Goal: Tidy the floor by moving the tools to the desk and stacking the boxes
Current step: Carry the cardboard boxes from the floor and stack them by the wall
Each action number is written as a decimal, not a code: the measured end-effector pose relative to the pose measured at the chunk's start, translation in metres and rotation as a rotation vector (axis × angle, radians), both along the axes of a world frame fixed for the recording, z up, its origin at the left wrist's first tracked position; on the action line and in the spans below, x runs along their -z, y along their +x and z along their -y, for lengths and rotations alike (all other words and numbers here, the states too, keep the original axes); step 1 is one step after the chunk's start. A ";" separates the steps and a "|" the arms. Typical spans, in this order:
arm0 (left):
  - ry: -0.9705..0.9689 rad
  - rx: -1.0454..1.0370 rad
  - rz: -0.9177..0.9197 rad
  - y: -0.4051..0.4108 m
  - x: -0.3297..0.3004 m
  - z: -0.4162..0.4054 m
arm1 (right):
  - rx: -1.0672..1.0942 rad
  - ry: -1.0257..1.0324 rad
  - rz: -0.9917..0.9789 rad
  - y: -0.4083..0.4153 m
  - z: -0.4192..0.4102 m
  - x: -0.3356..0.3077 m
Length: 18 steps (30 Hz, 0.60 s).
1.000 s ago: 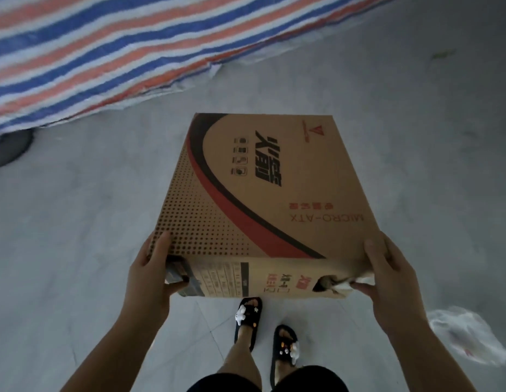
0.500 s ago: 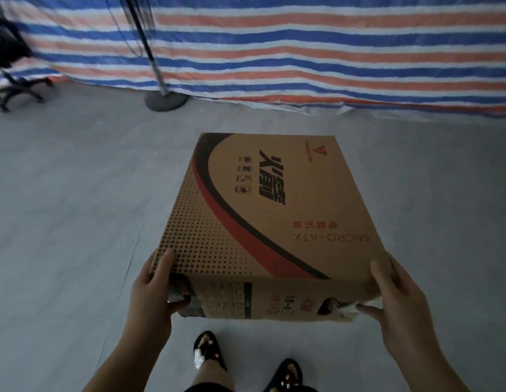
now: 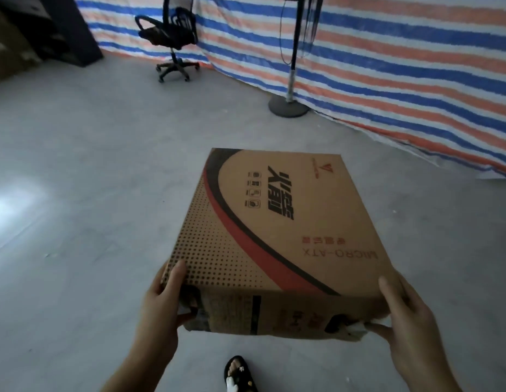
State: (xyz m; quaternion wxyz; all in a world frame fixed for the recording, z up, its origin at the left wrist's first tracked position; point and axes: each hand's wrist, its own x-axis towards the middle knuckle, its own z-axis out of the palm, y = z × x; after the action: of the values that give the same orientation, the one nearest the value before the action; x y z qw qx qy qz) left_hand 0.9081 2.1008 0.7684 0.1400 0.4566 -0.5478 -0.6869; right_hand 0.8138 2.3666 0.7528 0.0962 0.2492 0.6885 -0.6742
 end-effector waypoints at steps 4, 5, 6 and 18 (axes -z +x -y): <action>-0.009 -0.141 -0.030 0.010 -0.003 0.066 | -0.116 -0.002 0.018 -0.023 0.081 -0.002; -0.002 -0.179 -0.037 0.012 -0.004 0.080 | -0.146 0.006 0.017 -0.029 0.100 -0.003; 0.003 -0.216 -0.038 0.014 -0.004 0.093 | -0.179 0.011 0.014 -0.035 0.119 -0.005; 0.037 -0.528 -0.036 -0.038 0.013 0.216 | -0.529 0.056 -0.026 -0.158 0.295 0.006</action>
State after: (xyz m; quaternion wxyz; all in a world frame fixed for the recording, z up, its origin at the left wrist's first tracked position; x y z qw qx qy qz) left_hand 0.8706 1.8847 0.7556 0.3158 0.5739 -0.3944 -0.6445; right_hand 0.6556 2.0712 0.7470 0.2532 0.0545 0.7492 -0.6096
